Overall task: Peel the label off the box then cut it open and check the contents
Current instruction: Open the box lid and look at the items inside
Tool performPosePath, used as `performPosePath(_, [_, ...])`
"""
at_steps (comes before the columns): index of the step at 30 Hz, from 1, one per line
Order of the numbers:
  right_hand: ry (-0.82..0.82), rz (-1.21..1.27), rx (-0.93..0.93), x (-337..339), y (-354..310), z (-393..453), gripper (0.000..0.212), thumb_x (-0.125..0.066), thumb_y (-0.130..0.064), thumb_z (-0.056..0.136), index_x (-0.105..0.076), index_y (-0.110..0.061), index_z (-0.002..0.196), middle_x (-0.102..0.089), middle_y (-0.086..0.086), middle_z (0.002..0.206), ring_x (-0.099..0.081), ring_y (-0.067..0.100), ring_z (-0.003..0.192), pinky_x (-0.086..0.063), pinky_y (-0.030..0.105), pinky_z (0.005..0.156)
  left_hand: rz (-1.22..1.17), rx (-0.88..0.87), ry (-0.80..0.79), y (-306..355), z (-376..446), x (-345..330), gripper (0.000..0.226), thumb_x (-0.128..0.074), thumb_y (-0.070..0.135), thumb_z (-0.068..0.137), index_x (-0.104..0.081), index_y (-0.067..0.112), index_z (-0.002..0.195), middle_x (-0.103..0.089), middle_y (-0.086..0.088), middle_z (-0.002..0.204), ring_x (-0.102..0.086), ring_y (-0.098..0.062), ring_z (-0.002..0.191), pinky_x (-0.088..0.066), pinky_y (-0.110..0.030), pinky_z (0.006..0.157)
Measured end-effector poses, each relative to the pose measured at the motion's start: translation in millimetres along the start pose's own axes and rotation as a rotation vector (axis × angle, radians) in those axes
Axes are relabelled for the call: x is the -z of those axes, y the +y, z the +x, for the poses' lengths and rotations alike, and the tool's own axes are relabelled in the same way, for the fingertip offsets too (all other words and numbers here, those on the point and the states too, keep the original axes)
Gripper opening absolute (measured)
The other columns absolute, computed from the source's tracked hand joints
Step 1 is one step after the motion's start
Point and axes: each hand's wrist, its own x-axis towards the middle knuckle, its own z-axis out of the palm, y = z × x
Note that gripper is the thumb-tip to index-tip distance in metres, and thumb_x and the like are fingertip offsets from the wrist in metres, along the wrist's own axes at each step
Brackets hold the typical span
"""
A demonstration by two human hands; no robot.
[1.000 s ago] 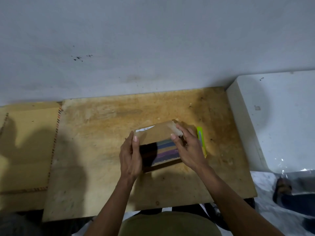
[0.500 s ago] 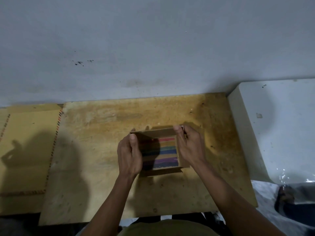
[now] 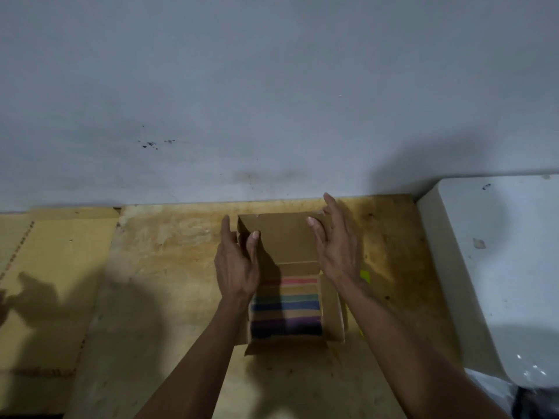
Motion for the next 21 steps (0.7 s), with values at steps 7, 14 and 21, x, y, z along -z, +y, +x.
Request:
performPosePath(7, [-0.087,-0.036,0.044,-15.0,22.2,13.5,0.052,-0.048,-0.035,0.101,-0.034,-0.026,0.15,-0.04,0.002,0.152,-0.037,0.004,0.127,-0.039,0.028,0.1,0.233,-0.111,-0.079,-13.1,24.5,-3.3,0.07,-0.05,0.055,0.098,-0.016,0.031,0.155,-0.046,-0.015,0.146,-0.047,-0.035,0.131,-0.042,-0.061,0.104])
performPosePath(14, [-0.218,-0.55,0.132,-29.9,35.9,6.3,0.053,-0.031,-0.042,0.101,-0.037,-0.018,0.149,-0.025,0.003,0.161,-0.018,0.027,0.148,-0.024,0.048,0.115,0.731,-0.239,-0.279,-28.8,22.9,-23.6,0.073,-0.019,0.067,0.098,-0.003,0.028,0.158,0.005,-0.007,0.167,0.008,-0.032,0.153,0.003,-0.058,0.122])
performPosePath(21, [-0.423,-0.884,0.031,-36.2,58.6,-16.9,0.07,-0.001,-0.058,0.097,0.003,-0.02,0.156,0.005,0.001,0.165,0.027,0.03,0.146,0.012,0.064,0.114,1.022,-0.256,-0.324,-48.4,3.9,-26.3,0.079,-0.006,0.067,0.098,0.01,0.018,0.157,0.02,-0.007,0.164,0.026,-0.028,0.149,0.022,-0.059,0.115])
